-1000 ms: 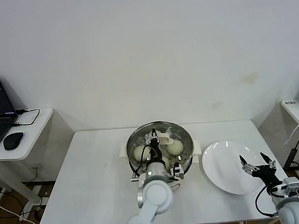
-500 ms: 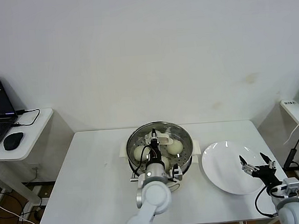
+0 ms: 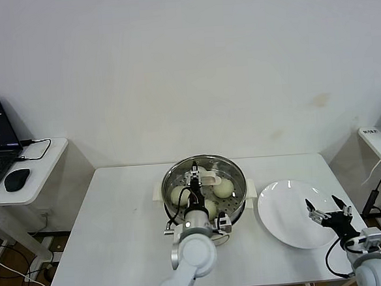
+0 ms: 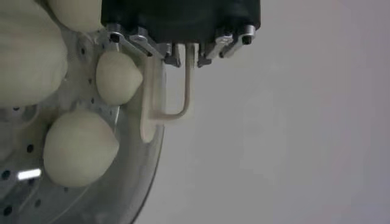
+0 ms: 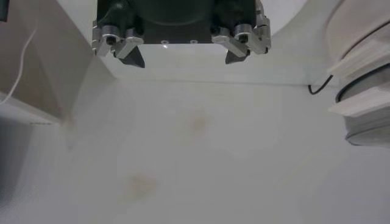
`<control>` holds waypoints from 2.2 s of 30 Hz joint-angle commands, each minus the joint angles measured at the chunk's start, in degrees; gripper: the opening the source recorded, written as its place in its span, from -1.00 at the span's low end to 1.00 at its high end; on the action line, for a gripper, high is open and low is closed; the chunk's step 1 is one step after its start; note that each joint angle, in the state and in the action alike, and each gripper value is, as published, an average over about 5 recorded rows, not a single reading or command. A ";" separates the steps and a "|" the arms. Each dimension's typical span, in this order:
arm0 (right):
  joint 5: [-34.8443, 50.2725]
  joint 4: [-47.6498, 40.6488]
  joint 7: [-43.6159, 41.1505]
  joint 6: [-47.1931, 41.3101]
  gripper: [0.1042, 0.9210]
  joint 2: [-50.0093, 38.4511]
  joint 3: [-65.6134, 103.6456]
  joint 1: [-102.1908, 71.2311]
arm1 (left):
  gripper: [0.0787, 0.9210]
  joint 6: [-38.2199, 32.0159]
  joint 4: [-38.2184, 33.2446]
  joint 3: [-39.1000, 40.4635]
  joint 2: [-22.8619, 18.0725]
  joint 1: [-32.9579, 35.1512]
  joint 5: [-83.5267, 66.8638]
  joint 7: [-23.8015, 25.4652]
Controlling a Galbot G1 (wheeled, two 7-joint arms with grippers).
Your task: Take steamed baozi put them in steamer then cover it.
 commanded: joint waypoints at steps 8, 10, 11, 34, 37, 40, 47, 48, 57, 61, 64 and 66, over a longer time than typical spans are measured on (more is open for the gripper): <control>-0.20 -0.16 -0.07 0.05 0.76 0.17 0.04 -0.05 | 0.57 -0.03 -6.94 0.62 1.09 0.68 -0.74 2.75; -0.24 -0.20 -0.08 0.07 0.76 0.21 0.02 -0.04 | 0.67 -0.04 -7.85 0.68 1.33 1.11 -0.88 3.27; -0.26 -0.23 -0.09 0.08 0.76 0.23 0.01 -0.05 | 0.72 -0.05 -8.34 0.70 1.47 1.33 -0.96 3.54; 4.02 5.10 1.22 -1.54 0.76 0.36 -0.45 -2.37 | 0.77 -3.54 -26.71 -9.87 12.63 11.58 -12.43 1.70; 5.25 6.85 2.04 -2.36 0.76 0.35 -1.26 -3.26 | 0.77 -4.60 -30.24 -15.81 15.94 14.81 -20.52 -1.71; 5.24 7.83 2.76 -2.53 0.76 0.86 -2.43 -4.15 | 0.77 -6.89 -31.41 -22.97 16.57 18.61 -32.77 -6.72; 6.18 9.06 5.66 -2.34 0.76 1.87 -3.48 -7.11 | 0.77 -22.02 -24.63 -35.73 14.35 28.80 -64.09 -22.36; 6.25 9.15 5.82 -2.20 0.76 1.96 -3.50 -7.50 | 0.77 -23.69 -23.05 -36.37 14.04 29.97 -66.43 -24.01; 1.94 10.41 5.16 -2.51 0.76 2.88 -3.72 -10.22 | 0.77 -27.71 -17.13 -39.63 12.14 37.85 -82.45 -23.37; 2.06 11.86 6.30 -3.64 0.76 2.21 -4.22 -10.98 | 0.77 -23.32 -17.72 -39.02 11.51 39.51 -84.51 -24.46; 2.18 12.70 6.85 -3.87 0.76 1.53 -4.39 -11.53 | 0.77 -22.73 -19.06 -38.21 11.18 41.35 -84.66 -24.57; 2.45 13.11 7.02 -4.02 0.76 1.18 -4.43 -11.82 | 0.77 -22.59 -20.20 -37.71 11.06 42.49 -84.97 -24.51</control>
